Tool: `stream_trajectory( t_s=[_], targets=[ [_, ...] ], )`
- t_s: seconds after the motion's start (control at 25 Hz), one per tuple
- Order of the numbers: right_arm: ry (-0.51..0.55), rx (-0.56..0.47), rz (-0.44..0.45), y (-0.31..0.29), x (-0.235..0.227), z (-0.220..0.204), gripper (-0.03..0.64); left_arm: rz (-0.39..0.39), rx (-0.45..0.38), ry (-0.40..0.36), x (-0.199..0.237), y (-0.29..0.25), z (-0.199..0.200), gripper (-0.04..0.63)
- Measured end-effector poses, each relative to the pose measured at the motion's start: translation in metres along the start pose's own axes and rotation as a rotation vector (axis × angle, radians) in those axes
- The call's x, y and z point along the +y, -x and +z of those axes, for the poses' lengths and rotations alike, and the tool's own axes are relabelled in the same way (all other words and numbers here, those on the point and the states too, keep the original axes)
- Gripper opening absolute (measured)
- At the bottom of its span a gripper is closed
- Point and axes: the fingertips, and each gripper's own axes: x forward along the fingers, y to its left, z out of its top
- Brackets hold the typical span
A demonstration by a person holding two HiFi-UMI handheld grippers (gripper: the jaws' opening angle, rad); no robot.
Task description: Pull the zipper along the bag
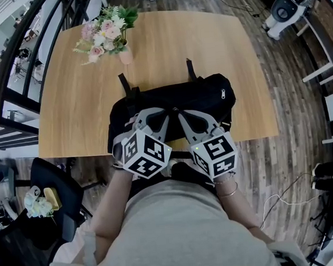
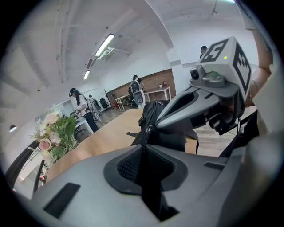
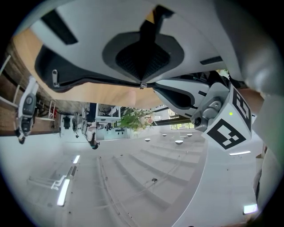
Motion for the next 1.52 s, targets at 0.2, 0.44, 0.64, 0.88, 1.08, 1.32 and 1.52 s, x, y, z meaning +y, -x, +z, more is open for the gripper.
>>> stream_trajectory(
  t_s=[0.2,0.44,0.64,0.88,1.08,1.32,1.52],
  targets=[
    [0.018,-0.009,-0.027,0.005,-0.012,0.005,0.014,0.007,-0.013,0.015,0.005,0.003,0.003,0.043],
    [0.025,-0.013,-0.049,0.008,-0.021,0.007,0.012,0.031,-0.020,0.030,0.010,0.006,0.004,0.043],
    [0.018,-0.020,-0.073,0.010,-0.036,0.009,0.012,0.063,-0.024,0.043,0.017,0.006,0.008,0.043],
    [0.011,-0.023,-0.109,0.018,-0.057,0.007,0.012,0.081,-0.038,0.076,0.020,0.007,0.009,0.043],
    [-0.001,-0.014,-0.150,0.028,-0.080,0.000,0.014,0.102,-0.048,0.102,0.021,0.007,0.008,0.043],
    [-0.013,-0.010,-0.184,0.039,-0.101,-0.004,0.012,0.124,-0.053,0.130,0.024,0.008,0.007,0.044],
    [-0.025,-0.012,-0.214,0.046,-0.117,-0.007,0.012,0.149,-0.056,0.159,0.028,0.008,0.005,0.044]
  ],
)
